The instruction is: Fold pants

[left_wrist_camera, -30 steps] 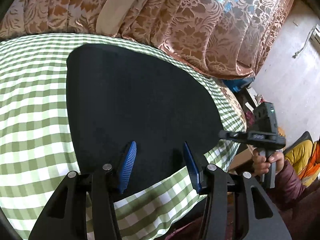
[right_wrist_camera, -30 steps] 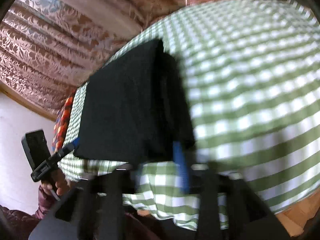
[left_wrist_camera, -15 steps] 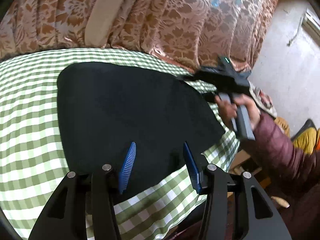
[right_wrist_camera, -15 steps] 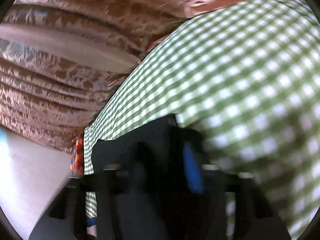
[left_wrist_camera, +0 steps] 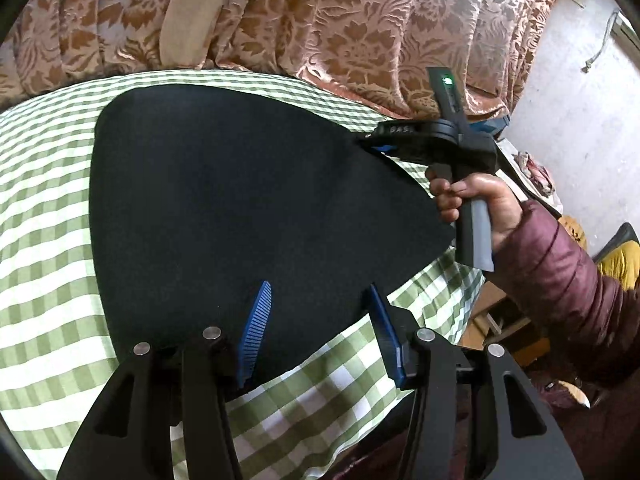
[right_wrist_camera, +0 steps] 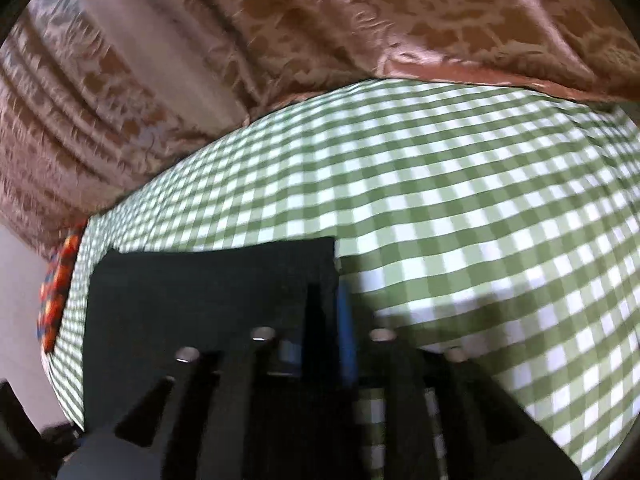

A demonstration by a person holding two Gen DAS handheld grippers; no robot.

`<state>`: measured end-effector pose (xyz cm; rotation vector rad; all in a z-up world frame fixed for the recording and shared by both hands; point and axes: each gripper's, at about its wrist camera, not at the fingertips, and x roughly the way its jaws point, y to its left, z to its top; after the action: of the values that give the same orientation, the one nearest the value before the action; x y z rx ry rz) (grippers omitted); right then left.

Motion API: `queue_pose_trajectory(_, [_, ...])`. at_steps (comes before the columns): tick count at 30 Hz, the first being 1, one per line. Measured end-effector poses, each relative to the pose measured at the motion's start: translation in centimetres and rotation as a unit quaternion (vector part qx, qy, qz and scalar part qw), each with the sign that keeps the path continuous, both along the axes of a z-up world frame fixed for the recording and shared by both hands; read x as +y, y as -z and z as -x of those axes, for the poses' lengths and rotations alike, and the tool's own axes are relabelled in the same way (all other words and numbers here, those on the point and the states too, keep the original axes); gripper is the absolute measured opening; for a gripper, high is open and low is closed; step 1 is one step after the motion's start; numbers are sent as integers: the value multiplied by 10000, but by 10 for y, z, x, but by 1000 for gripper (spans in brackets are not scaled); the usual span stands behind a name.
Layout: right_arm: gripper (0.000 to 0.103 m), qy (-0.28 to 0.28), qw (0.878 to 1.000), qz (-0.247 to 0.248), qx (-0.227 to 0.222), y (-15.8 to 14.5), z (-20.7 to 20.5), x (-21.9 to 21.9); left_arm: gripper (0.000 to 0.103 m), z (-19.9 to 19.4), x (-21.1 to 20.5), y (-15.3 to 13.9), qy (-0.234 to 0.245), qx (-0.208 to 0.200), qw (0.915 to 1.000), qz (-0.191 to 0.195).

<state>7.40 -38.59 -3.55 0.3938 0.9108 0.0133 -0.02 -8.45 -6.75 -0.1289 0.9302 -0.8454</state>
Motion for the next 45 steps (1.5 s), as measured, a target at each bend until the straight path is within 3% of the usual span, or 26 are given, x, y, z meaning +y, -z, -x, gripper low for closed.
queue_pose_trajectory(4, [30, 44, 9985, -74, -543, -40, 32, -2, 51, 1, 6, -12, -138, -101, 9997, 170])
queue_pose_trajectory(8, [30, -529, 9953, -140, -795, -60, 67, 32, 51, 0, 17, -27, -423, -289, 9982, 312])
queue_pose_trajectory(11, [30, -821, 9949, 42, -581, -45, 75, 60, 51, -2, 20, -34, -690, -455, 9965, 114])
queue_pose_trajectory(14, [33, -688, 9954, 661, -20, -7, 79, 69, 51, -4, 12, -27, -934, -503, 9927, -574])
queue_pose_trajectory(16, [31, -751, 9940, 741, -288, 12, 91, 64, 51, -5, 8, -16, -1060, -446, 9881, -1024])
queue_pose_trajectory(18, [31, -766, 9924, 808, -515, 16, 96, 64, 53, 0, 8, -8, -1107, -419, 9879, -1007])
queue_pose_trajectory(22, [32, -694, 9932, 825, -443, 10, 91, 66, 58, 3, 8, -9, -1183, -483, 9864, -1031])
queue_pose_trajectory(27, [43, -624, 9949, 651, -442, -15, 99, 71, 61, 8, 10, -15, -1280, -530, 9848, -1052])
queue_pose_trajectory(34, [43, -777, 9923, 675, -690, -49, 112, 79, 62, 8, 15, -24, -1455, -681, 9810, -1088])
queue_pose_trajectory(38, [46, -708, 9929, 877, -369, -36, 115, 78, 61, 8, 16, -21, -1506, -702, 9787, -1205])
queue_pose_trajectory(40, [47, -511, 9933, 1030, 74, -16, 111, 70, 62, 6, 16, -16, -1511, -633, 9786, -1244])
queue_pose_trajectory(41, [54, -447, 9939, 993, 184, -8, 109, 65, 62, 5, 16, -14, -1515, -594, 9790, -1228])
queue_pose_trajectory(42, [62, -329, 9968, 708, 183, 1, 112, 55, 65, 5, 16, -11, -1528, -575, 9791, -1216])
queue_pose_trajectory(45, [68, -201, 9995, 184, 152, 11, 114, 40, 66, 6, 14, -8, -1534, -610, 9786, -1229])
